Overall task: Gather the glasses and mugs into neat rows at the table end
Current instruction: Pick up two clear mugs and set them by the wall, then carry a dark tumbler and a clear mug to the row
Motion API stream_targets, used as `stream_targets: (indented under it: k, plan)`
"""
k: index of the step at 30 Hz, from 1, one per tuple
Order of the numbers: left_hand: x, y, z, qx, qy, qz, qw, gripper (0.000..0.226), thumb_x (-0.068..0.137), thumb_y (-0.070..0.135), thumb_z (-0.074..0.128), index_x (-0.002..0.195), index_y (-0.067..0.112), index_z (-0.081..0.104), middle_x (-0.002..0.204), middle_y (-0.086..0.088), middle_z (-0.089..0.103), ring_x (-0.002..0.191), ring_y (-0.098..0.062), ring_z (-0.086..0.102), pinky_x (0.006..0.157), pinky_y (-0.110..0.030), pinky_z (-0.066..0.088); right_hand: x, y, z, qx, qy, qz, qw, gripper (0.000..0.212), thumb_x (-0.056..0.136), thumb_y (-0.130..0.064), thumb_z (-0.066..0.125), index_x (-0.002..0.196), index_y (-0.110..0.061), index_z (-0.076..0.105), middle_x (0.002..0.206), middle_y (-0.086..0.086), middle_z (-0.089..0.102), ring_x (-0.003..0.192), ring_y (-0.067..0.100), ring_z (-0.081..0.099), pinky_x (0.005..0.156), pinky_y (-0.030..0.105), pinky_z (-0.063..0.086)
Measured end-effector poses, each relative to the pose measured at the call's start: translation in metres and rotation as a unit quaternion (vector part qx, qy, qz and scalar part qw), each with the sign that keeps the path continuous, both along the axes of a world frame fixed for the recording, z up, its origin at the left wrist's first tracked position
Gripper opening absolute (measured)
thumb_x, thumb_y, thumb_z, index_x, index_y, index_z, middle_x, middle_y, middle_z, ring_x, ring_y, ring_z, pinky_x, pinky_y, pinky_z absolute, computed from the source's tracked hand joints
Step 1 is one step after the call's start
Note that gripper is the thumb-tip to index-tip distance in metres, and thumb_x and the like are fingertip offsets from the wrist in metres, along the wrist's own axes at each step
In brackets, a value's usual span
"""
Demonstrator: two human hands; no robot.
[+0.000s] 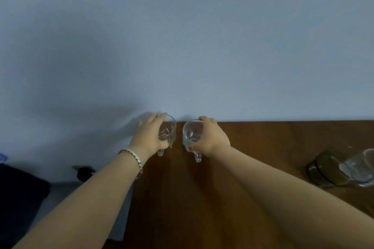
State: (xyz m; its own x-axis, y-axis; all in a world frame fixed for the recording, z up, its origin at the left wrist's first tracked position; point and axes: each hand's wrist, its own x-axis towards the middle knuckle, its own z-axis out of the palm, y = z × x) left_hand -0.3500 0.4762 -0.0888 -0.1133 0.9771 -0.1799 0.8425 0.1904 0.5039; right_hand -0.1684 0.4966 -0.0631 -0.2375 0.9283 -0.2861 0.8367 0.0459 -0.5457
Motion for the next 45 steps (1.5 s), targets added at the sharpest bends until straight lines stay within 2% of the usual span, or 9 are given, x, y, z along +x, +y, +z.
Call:
stream_targets:
  k: [9, 12, 16, 20, 25, 31, 34, 39, 45]
  plan:
    - [0.004, 0.002, 0.002, 0.005, 0.041, -0.004, 0.999, 0.09, 0.08, 0.014, 0.072, 0.15, 0.027, 0.017, 0.161, -0.001, 0.004, 0.146, -0.033, 0.014, 0.111, -0.044, 0.034, -0.005, 0.0, -0.009, 0.018, 0.01, -0.018, 1.0, 0.108, 0.076, -0.036, 0.075, 0.15, -0.014, -0.001, 0.158, 0.004, 0.014, 0.141, 0.026, 0.027, 0.108, 0.042, 0.038]
    - [0.021, -0.017, 0.015, 0.011, 0.114, -0.011, 0.993, 0.083, 0.087, 0.034, 0.062, 0.15, 0.029, 0.009, 0.161, -0.006, -0.009, 0.147, -0.034, 0.002, 0.118, -0.048, 0.015, 0.023, -0.036, 0.001, -0.006, 0.005, 0.025, 1.0, 0.087, 0.082, -0.033, 0.069, 0.149, -0.015, 0.016, 0.154, 0.005, 0.024, 0.139, 0.024, 0.032, 0.112, 0.039, 0.036]
    - [0.065, -0.054, 0.033, 0.033, 0.136, -0.039, 0.989, 0.064, 0.09, 0.031, 0.055, 0.146, 0.018, 0.026, 0.157, -0.011, 0.015, 0.146, -0.029, 0.012, 0.119, -0.046, 0.01, 0.089, -0.095, 0.022, -0.091, -0.086, 0.119, 0.985, 0.037, 0.092, -0.026, 0.056, 0.128, -0.018, 0.053, 0.13, 0.004, 0.053, 0.117, 0.02, 0.054, 0.099, 0.034, 0.048]
    - [0.123, -0.089, 0.054, -0.04, 0.08, -0.102, 0.991, 0.031, 0.093, 0.028, 0.05, 0.123, 0.021, 0.056, 0.124, 0.001, 0.062, 0.112, -0.019, 0.059, 0.091, -0.032, 0.046, 0.173, -0.14, 0.05, -0.095, -0.137, 0.115, 0.979, 0.03, 0.092, -0.026, 0.053, 0.121, -0.019, 0.058, 0.121, 0.001, 0.06, 0.111, 0.019, 0.057, 0.094, 0.033, 0.05]
    - [0.196, -0.133, 0.072, -0.124, 0.043, -0.153, 0.979, 0.022, 0.094, 0.027, 0.05, 0.114, 0.022, 0.059, 0.103, 0.005, 0.067, 0.093, -0.015, 0.064, 0.077, -0.028, 0.049, 0.289, -0.173, 0.079, -0.04, -0.167, -0.025, 0.985, 0.029, 0.091, -0.021, 0.056, 0.119, -0.018, 0.06, 0.125, 0.002, 0.057, 0.113, 0.018, 0.056, 0.097, 0.033, 0.048]
    - [0.261, -0.178, 0.079, -0.145, 0.01, -0.172, 0.974, 0.027, 0.093, 0.028, 0.05, 0.119, 0.022, 0.058, 0.108, 0.006, 0.067, 0.096, -0.014, 0.064, 0.085, -0.029, 0.053, 0.384, -0.161, 0.06, -0.062, -0.268, -0.212, 0.938, 0.088, 0.079, -0.047, 0.066, 0.147, -0.014, 0.02, 0.147, 0.016, 0.032, 0.134, 0.035, 0.035, 0.105, 0.044, 0.038]
    - [0.284, -0.197, 0.081, -0.149, 0.002, -0.166, 0.975, 0.03, 0.094, 0.027, 0.051, 0.123, 0.025, 0.055, 0.116, 0.006, 0.065, 0.104, -0.011, 0.062, 0.089, -0.027, 0.053, 0.4, -0.149, 0.038, -0.129, -0.188, -0.29, 0.929, 0.113, 0.071, -0.058, 0.07, 0.15, -0.014, 0.001, 0.149, 0.021, 0.028, 0.134, 0.04, 0.037, 0.104, 0.048, 0.04]
    - [0.316, -0.22, 0.082, -0.15, -0.002, -0.149, 0.977, 0.053, 0.09, 0.031, 0.058, 0.139, 0.028, 0.039, 0.142, 0.005, 0.047, 0.122, -0.011, 0.053, 0.096, -0.027, 0.051, 0.4, -0.148, 0.013, -0.087, -0.091, -0.336, 0.933, 0.093, 0.078, -0.044, 0.07, 0.146, -0.012, 0.016, 0.142, 0.02, 0.035, 0.122, 0.041, 0.05, 0.093, 0.046, 0.047]
    - [0.358, -0.225, 0.062, -0.14, 0.054, -0.163, 0.975, 0.103, 0.073, 0.053, 0.07, 0.15, 0.029, 0.007, 0.157, 0.006, 0.018, 0.139, -0.02, 0.033, 0.104, -0.035, 0.045, 0.399, -0.168, 0.032, -0.073, -0.061, -0.172, 0.98, 0.079, 0.073, -0.033, 0.077, 0.137, -0.021, 0.033, 0.128, 0.011, 0.046, 0.11, 0.032, 0.057, 0.085, 0.033, 0.046]
